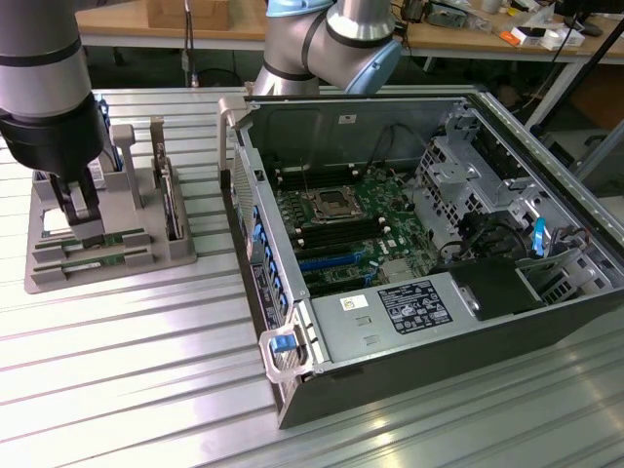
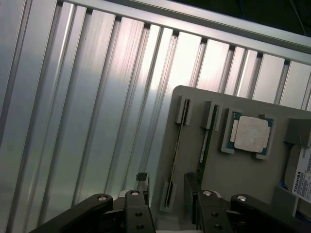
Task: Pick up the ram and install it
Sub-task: 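Pick up the ram and move it above insertion slot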
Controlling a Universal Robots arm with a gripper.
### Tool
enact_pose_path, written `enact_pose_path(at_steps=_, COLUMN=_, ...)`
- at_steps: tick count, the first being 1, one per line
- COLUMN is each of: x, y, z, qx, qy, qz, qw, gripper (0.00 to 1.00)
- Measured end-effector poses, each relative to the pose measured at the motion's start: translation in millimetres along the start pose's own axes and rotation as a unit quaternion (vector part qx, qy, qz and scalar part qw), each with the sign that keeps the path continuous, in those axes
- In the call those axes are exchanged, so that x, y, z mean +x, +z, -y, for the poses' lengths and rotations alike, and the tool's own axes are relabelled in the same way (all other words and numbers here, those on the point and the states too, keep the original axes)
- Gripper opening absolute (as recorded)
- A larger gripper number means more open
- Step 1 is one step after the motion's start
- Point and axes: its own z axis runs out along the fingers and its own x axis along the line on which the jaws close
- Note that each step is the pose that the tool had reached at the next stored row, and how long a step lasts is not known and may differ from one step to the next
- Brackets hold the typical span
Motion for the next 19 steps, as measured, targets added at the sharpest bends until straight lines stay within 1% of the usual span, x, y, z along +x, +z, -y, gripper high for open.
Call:
enact_pose_path(at_steps=9, x=-0.6, y=2.8, z=-2.5, qx=0.0000, qy=-0.001, qz=0.0000, qw=1.0000, gripper=0.42)
enact_pose_path(at_steps=13, x=-0.9, y=6.7, z=-4.0, qx=-0.0001, qy=-0.002, qz=-0.0001, qw=1.0000, gripper=0.42)
enact_pose_path(at_steps=14, x=-0.9, y=7.7, z=-3.9, qx=0.0000, qy=0.001, qz=0.0000, qw=1.0000, gripper=0.42)
enact_pose_path(at_steps=17, x=-0.9, y=10.2, z=-3.9, qx=0.0005, qy=0.028, qz=0.0010, qw=0.9996, gripper=0.42)
enact_pose_path(at_steps=19, x=-0.8, y=12.7, z=-3.8, qx=0.0011, qy=0.058, qz=0.0022, qw=0.9983, gripper=0.42)
